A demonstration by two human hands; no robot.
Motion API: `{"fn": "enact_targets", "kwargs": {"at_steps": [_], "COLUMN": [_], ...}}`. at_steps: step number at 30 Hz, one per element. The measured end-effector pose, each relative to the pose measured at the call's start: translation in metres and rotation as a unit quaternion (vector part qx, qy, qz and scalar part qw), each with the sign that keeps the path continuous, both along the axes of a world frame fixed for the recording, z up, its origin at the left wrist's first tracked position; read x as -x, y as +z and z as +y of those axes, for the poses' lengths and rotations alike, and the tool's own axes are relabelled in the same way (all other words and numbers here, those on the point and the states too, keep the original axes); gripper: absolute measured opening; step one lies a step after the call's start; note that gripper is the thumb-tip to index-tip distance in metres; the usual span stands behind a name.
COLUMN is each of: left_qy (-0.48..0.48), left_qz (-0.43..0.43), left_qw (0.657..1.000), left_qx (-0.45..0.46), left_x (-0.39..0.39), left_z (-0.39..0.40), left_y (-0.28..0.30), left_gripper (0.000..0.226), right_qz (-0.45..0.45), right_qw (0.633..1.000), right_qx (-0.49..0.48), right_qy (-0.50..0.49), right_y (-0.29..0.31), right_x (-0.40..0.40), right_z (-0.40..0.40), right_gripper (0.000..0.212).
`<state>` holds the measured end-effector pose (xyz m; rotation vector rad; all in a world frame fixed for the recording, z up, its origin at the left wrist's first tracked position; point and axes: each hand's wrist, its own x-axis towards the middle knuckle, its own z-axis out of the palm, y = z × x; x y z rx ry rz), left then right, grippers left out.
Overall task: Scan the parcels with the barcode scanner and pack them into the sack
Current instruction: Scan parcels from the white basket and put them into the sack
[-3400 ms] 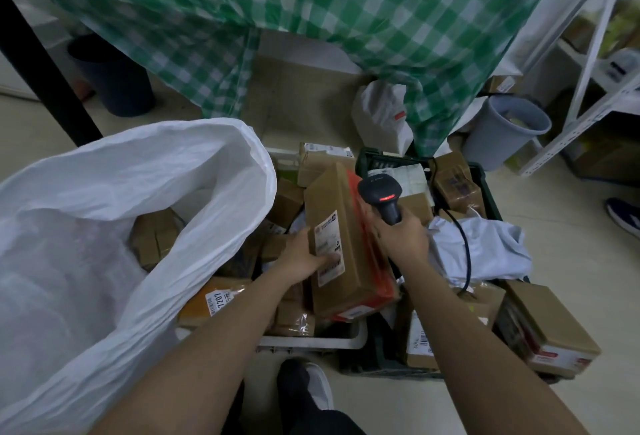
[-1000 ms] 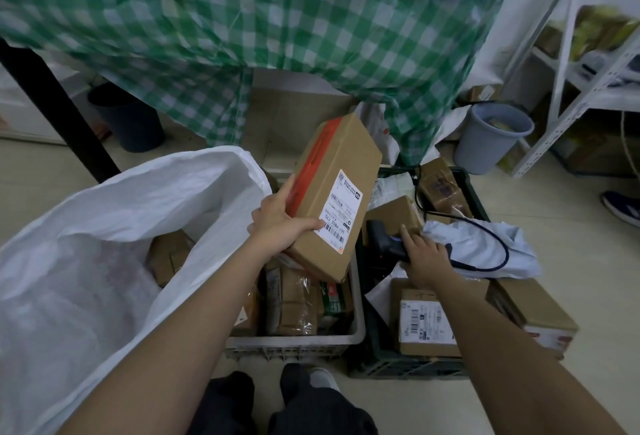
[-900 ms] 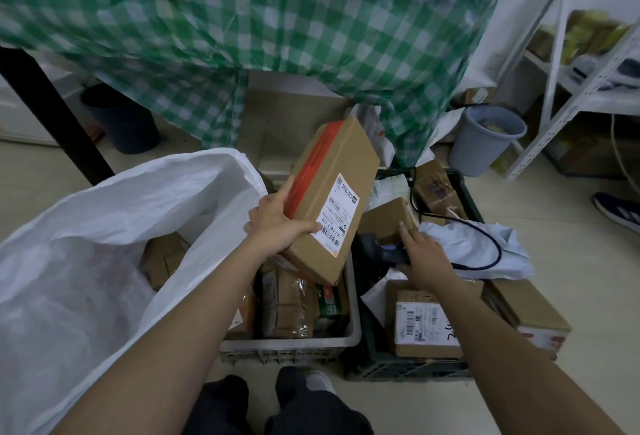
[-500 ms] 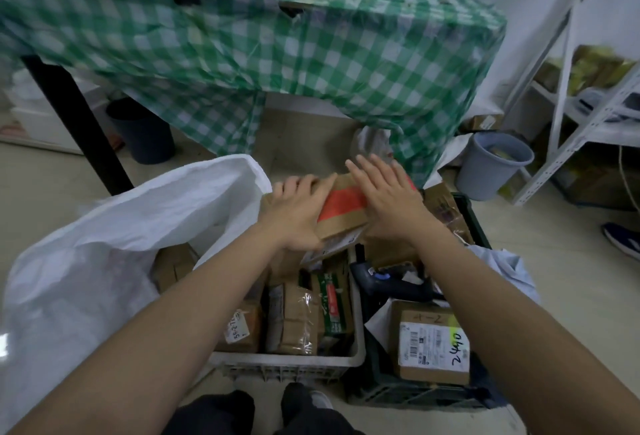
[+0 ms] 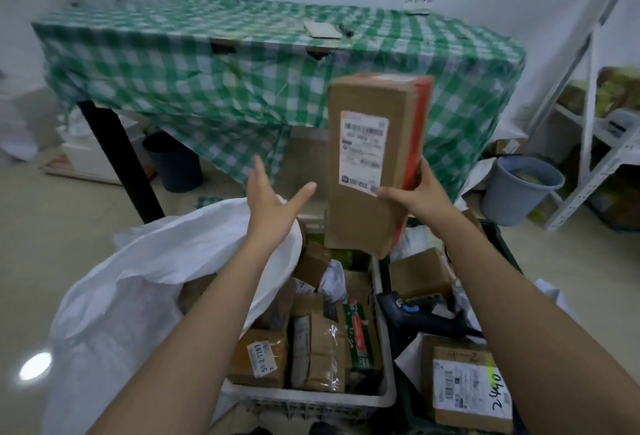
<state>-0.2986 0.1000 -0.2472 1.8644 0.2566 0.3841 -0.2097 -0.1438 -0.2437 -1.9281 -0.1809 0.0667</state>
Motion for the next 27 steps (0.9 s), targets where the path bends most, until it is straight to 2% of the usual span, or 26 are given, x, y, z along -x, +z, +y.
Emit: {"fn": "enact_targets", "kwargs": {"at_steps": [1,3,6,7,11,13,16,17,19,20,21,22,23,25,26,27], "left_qy": [-0.031,-0.105,-0.188,-0.21,-0.303,-0.316,-0.309,-0.301,-0.265,-0.242,-0.225,-0.218,-0.215,-0.213,-0.212,-0.212], "left_qz": [0.039,0.087,0.136,0.147,0.195,0.219,0.223,0.221,0.212,0.209,0.206,0.205,0.206,0.209,0.211,0.213], "left_qw": [0.998,0.987,0.96,0.953,0.921,0.914,0.92,0.923,0.937,0.945,0.951,0.953,0.954,0.954,0.954,0.954], "left_qx": [0.043,0.085,0.155,0.162,0.151,0.13,0.097,0.092,0.078,0.065,0.05,0.038,0.029,0.012,0.002,-0.006], "left_x": [-0.001,-0.006,-0.011,-0.011,-0.009,-0.007,-0.003,-0.001,0.004,0.006,0.007,0.009,0.01,0.012,0.012,0.013], "left_z": [0.0,0.0,0.005,0.007,0.005,0.003,0.002,0.0,-0.003,-0.004,-0.005,-0.005,-0.005,-0.003,-0.001,0.0], "left_y": [-0.001,-0.007,-0.021,-0.026,-0.041,-0.047,-0.06,-0.064,-0.071,-0.075,-0.078,-0.082,-0.084,-0.09,-0.093,-0.095], "left_gripper": [0.097,0.094,0.119,0.118,0.086,0.084,0.095,0.095,0.081,0.073,0.069,0.067,0.067,0.068,0.068,0.069], "right_qz": [0.045,0.115,0.165,0.174,0.202,0.206,0.212,0.214,0.218,0.205,0.186,0.176,0.173,0.179,0.17,0.152], "right_qw": [0.997,0.982,0.966,0.964,0.958,0.955,0.953,0.954,0.964,0.974,0.98,0.971,0.939,0.829,0.791,0.771], "right_qx": [-0.066,-0.12,-0.131,-0.127,-0.134,-0.139,-0.138,-0.147,-0.147,-0.094,0.016,0.157,0.295,0.514,0.57,0.603], "right_qy": [0.019,0.089,0.152,0.156,0.152,0.16,0.167,0.148,0.03,-0.038,-0.068,-0.042,0.022,0.128,0.142,0.139], "right_y": [0.003,0.005,-0.008,-0.014,-0.036,-0.044,-0.059,-0.066,-0.085,-0.098,-0.113,-0.129,-0.145,-0.171,-0.181,-0.188], "right_x": [0.004,0.015,0.027,0.029,0.035,0.041,0.046,0.046,0.05,0.051,0.052,0.056,0.061,0.07,0.072,0.074], "right_z": [0.0,-0.003,-0.007,-0.009,-0.015,-0.01,-0.006,-0.008,-0.014,-0.022,-0.031,-0.039,-0.046,-0.053,-0.053,-0.051], "right_gripper": [0.086,0.081,0.086,0.087,0.093,0.091,0.083,0.078,0.061,0.05,0.04,0.037,0.041,0.062,0.07,0.071]}}
